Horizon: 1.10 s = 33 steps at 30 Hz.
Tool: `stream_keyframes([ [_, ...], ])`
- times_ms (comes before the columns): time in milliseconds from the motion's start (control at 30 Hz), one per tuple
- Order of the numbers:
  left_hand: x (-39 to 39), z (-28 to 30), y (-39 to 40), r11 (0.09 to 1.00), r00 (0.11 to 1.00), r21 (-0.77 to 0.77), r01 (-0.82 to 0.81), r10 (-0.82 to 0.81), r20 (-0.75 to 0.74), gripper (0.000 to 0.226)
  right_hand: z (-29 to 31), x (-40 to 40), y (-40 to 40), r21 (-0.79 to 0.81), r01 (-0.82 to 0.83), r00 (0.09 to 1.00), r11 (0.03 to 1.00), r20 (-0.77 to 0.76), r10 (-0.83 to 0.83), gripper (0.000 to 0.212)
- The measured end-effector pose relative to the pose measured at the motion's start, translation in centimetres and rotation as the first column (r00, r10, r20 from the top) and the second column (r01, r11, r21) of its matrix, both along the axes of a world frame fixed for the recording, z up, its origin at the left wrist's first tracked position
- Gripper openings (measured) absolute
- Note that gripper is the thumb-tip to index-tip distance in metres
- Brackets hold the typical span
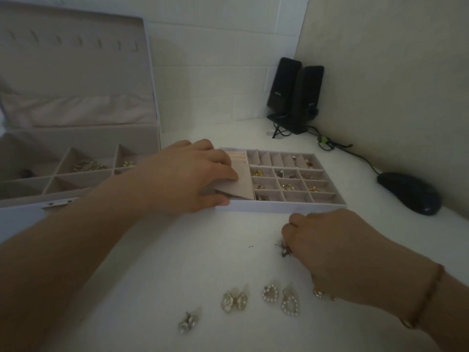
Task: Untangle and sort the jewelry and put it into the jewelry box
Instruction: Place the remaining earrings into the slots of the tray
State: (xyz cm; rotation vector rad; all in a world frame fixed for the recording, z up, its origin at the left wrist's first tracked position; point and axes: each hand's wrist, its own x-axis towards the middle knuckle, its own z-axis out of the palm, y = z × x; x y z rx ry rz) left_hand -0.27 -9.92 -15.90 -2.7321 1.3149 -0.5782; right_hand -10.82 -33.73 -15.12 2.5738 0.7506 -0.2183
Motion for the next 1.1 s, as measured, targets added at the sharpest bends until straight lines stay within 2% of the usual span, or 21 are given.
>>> stream_keyframes([
  [133, -0.1, 0.0, 0.0, 1.000, 1.000, 0.005, 0.003, -0.003, 0.009, 0.053, 0.6, 0.1, -1.0, 0.125, -0.004, 0.998, 0.992, 0.061, -0.004, 0.024],
  [233, 0.0, 0.0, 0.0, 1.000, 1.000, 0.008, -0.003, 0.003, -0.001, 0.054, 1.2, 0.8, -2.2, 0.209, 0.045, 0.999, 0.977, 0.017, -0.050, 0.004],
  [367, 0.0, 0.0, 0.0, 1.000, 1.000, 0.005, -0.003, 0.003, -0.006, 0.054, 1.9, 1.2, -3.1, 0.302, 0.030, 0.999, 0.953, 0.029, -0.040, 0.010],
  [433, 0.0, 0.0, -0.1, 1.000, 1.000, 0.008, -0.004, 0.004, -0.007, 0.054, 2.1, 0.9, -2.8, 0.314, 0.036, 0.999, 0.949, -0.019, -0.032, 0.014],
  [500, -0.1, 0.1, -0.1, 1.000, 1.000, 0.003, -0.001, 0.001, -0.009, 0.055, 2.0, 0.5, -2.2, 0.309, 0.044, 0.998, 0.950, -0.063, -0.026, 0.014],
  [600, -0.1, 0.0, -0.1, 1.000, 1.000, -0.002, -0.002, 0.002, -0.005, 0.056, 1.5, 0.4, -1.8, 0.303, 0.033, 0.999, 0.952, -0.023, -0.027, 0.006],
  [800, 0.0, 0.0, 0.0, 1.000, 1.000, -0.007, 0.000, 0.000, -0.013, 0.053, 0.9, 0.4, -1.7, 0.270, 0.079, 0.997, 0.960, -0.044, -0.070, 0.016],
  [967, -0.1, 0.0, 0.0, 1.000, 1.000, -0.001, 0.002, -0.002, -0.004, 0.055, 0.2, 0.0, -1.0, 0.196, -0.001, 1.000, 0.981, 0.018, -0.003, 0.021],
  [1033, -0.1, 0.0, 0.0, 1.000, 1.000, -0.003, 0.001, -0.001, -0.004, 0.055, 0.8, 0.2, -1.1, 0.231, 0.015, 1.000, 0.973, -0.008, -0.013, 0.020],
  [1100, -0.1, -0.1, 0.0, 1.000, 1.000, -0.007, -0.002, 0.002, -0.001, 0.054, 1.7, 0.7, -2.0, 0.315, 0.023, 0.999, 0.949, 0.038, -0.037, 0.015],
])
